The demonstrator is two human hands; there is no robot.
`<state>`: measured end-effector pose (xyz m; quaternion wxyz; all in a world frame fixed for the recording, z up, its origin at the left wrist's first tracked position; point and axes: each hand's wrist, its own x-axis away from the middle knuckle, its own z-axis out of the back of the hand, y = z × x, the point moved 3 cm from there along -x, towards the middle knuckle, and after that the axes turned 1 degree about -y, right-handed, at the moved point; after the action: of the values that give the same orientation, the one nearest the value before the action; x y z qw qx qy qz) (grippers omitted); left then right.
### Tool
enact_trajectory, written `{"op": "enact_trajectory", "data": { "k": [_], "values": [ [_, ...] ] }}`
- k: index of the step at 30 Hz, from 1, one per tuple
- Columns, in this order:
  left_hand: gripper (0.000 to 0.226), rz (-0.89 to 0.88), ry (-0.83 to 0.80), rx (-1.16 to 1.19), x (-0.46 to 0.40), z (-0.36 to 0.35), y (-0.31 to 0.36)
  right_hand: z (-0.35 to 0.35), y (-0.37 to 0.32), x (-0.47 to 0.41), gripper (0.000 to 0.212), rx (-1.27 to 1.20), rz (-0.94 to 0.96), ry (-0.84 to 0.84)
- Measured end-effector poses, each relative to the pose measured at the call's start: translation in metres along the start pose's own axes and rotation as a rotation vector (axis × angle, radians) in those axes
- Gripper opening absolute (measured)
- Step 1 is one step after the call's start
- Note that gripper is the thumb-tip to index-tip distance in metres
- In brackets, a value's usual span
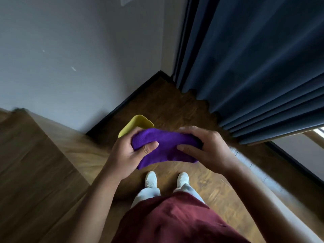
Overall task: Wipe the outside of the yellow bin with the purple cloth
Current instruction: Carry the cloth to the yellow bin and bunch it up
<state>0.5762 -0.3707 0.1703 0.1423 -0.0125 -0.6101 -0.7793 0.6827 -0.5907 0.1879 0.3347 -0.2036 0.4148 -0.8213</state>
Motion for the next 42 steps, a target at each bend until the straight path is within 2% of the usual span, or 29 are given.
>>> {"op": "enact_trajectory", "data": {
  "k": [5, 8, 10, 13, 16, 19, 23, 32, 38, 42],
  "values": [
    [0.040, 0.015, 0.086, -0.016, -0.036, -0.012, -0.015, 0.006, 0.033, -0.038, 0.042, -0.056, 0.080, -0.102],
    [0.023, 0.063, 0.151, -0.026, -0.053, -0.023, -0.031, 0.006, 0.065, -0.057, 0.040, -0.089, 0.098, -0.184],
    [0.020, 0.075, 0.190, -0.015, -0.063, -0.035, -0.048, 0.003, 0.088, -0.070, 0.039, -0.120, 0.075, -0.215],
    [0.032, 0.074, 0.257, 0.010, -0.077, -0.049, -0.081, -0.014, 0.125, -0.087, 0.037, -0.166, 0.007, -0.243],
    [0.047, 0.060, 0.253, 0.060, -0.092, -0.059, -0.121, -0.039, 0.160, -0.102, 0.035, -0.230, -0.056, -0.265],
    [0.042, 0.075, 0.252, 0.083, -0.110, -0.063, -0.176, -0.069, 0.196, -0.119, 0.040, -0.271, -0.115, -0.296],
    [0.025, 0.136, 0.217, 0.071, -0.139, -0.068, -0.269, -0.125, 0.263, -0.141, 0.048, -0.283, -0.151, -0.357],
    [0.035, 0.199, 0.035, -0.045, -0.203, -0.097, -0.428, -0.218, 0.410, -0.176, 0.041, -0.223, -0.166, -0.341],
    [0.032, 0.216, -0.234, -0.379, -0.245, -0.107, -0.503, -0.267, 0.488, -0.197, 0.033, -0.154, -0.075, -0.292],
    [0.026, 0.178, -0.309, -0.475, -0.265, -0.114, -0.535, -0.293, 0.534, -0.203, 0.029, -0.218, -0.082, -0.245]
  ]
}}
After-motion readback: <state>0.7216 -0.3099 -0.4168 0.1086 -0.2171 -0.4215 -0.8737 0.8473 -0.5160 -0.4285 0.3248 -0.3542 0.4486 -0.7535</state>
